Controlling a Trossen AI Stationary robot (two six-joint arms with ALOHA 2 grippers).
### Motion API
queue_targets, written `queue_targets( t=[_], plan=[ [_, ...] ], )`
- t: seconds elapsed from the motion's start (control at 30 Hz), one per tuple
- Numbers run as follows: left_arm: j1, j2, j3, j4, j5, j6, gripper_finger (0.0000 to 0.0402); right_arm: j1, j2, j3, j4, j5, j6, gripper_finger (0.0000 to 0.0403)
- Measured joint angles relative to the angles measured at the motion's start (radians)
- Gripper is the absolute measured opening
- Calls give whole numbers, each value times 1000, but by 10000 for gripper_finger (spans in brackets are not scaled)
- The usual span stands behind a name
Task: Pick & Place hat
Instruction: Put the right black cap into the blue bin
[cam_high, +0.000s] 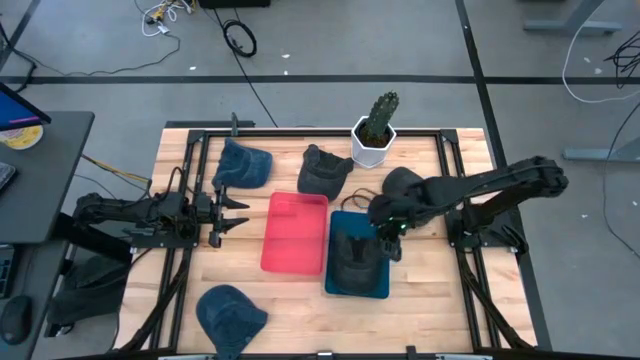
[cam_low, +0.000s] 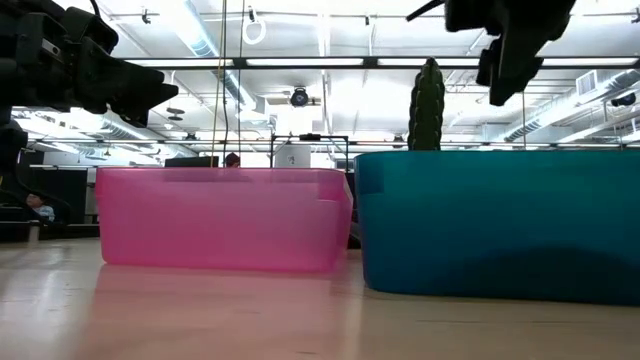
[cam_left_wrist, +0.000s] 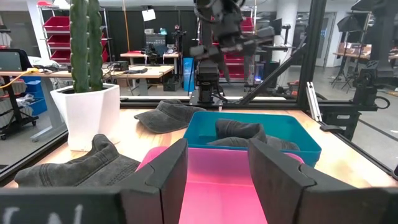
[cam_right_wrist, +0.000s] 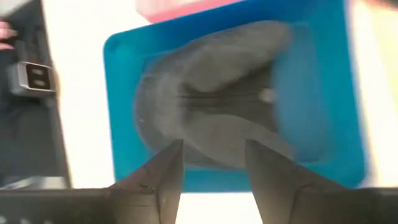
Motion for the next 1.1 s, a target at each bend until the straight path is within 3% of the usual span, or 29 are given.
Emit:
queue_targets(
  t=[0.27,0.43,0.7,1.1],
  plan=[
    [0,0,0,0,0,0,172,-24,-116,0,-160,218,-107,158],
    [0,0,0,0,0,0,172,-66,-125,0,-273,290,39,151],
    [0,0,0,0,0,0,172,-156,-120,0,-346,290,508,140],
    [0,0,0,0,0,0,172,-266,-56,0,-378,360,648,139]
  ],
)
